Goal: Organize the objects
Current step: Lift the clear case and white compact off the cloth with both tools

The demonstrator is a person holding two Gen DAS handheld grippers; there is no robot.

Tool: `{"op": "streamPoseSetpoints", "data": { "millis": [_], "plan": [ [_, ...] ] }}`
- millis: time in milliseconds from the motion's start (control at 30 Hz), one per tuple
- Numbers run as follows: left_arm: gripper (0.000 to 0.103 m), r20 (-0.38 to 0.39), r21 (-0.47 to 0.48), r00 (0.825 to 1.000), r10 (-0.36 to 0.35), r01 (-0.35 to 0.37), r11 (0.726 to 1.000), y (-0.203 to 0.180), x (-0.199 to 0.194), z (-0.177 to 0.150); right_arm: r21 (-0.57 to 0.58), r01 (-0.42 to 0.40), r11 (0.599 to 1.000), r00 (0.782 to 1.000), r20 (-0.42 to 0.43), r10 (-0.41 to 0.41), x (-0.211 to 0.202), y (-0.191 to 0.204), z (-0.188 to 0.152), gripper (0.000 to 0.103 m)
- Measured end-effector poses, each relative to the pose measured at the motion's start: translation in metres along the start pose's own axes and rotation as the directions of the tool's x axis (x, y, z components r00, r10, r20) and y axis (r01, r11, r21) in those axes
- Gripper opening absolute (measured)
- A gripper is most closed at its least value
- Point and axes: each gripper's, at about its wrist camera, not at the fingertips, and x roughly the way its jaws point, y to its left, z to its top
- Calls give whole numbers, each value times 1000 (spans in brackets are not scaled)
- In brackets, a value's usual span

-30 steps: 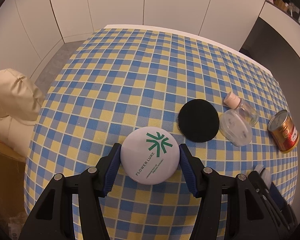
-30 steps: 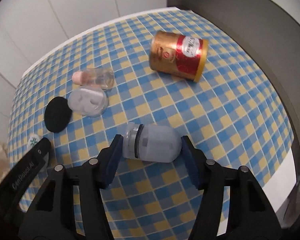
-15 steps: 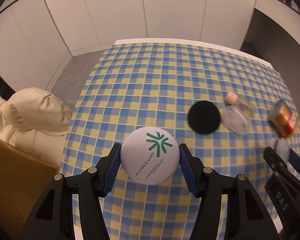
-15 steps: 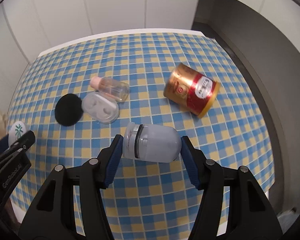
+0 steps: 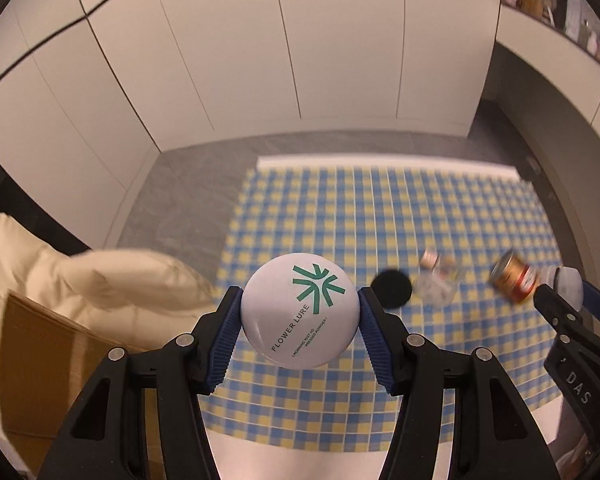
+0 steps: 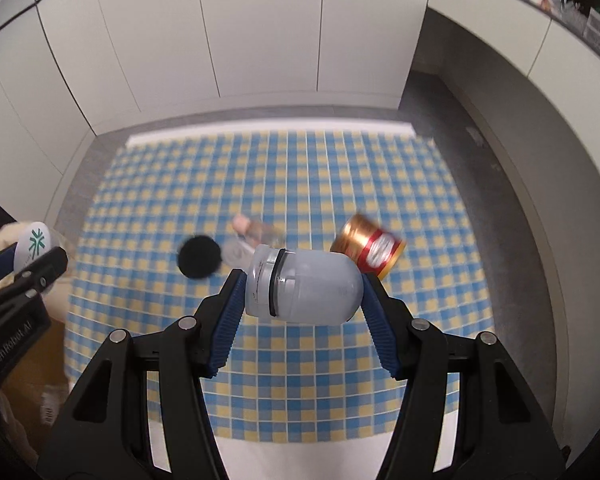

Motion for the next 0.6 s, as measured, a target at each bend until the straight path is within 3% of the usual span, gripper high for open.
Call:
{"op": "streamPoseSetpoints", "data": {
  "millis": [300, 600],
  "plan": [
    [58, 99, -42, 995, 33, -29, 999, 36, -104, 52, -43, 0, 999, 996, 94, 4, -105, -8, 61, 60],
    [58, 189, -83, 982, 27, -11, 996, 57, -200, 64, -77, -49, 996, 970, 236, 66, -215, -4, 94, 60]
  ]
}}
